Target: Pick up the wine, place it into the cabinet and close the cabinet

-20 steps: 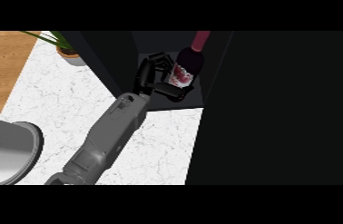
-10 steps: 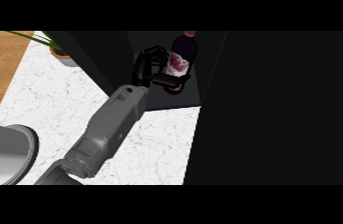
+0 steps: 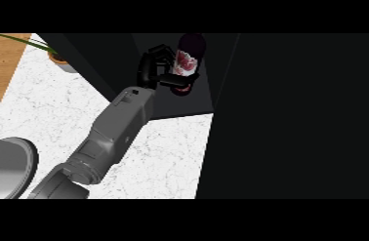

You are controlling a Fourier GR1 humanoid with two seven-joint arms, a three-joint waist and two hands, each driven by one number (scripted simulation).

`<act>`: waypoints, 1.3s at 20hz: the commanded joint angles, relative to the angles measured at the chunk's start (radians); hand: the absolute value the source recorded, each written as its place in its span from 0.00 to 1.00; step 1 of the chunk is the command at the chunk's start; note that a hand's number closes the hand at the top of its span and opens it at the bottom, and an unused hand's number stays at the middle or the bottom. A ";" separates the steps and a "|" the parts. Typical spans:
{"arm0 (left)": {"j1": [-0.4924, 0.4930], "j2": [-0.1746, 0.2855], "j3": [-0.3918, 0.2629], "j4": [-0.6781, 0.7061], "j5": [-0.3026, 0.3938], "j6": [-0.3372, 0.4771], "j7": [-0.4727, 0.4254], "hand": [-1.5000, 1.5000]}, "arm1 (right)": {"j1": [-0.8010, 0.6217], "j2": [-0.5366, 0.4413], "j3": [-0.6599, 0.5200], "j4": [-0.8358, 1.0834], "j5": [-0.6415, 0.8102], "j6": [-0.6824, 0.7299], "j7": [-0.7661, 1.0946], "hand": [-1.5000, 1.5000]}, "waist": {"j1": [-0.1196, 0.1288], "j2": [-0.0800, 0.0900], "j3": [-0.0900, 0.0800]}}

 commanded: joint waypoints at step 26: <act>-0.134 0.021 0.090 0.033 0.035 -0.103 -0.116 1.00 | 0.087 -0.017 -0.009 -0.132 -0.067 0.056 -0.023 0.00 | 0.000 0.000 -0.002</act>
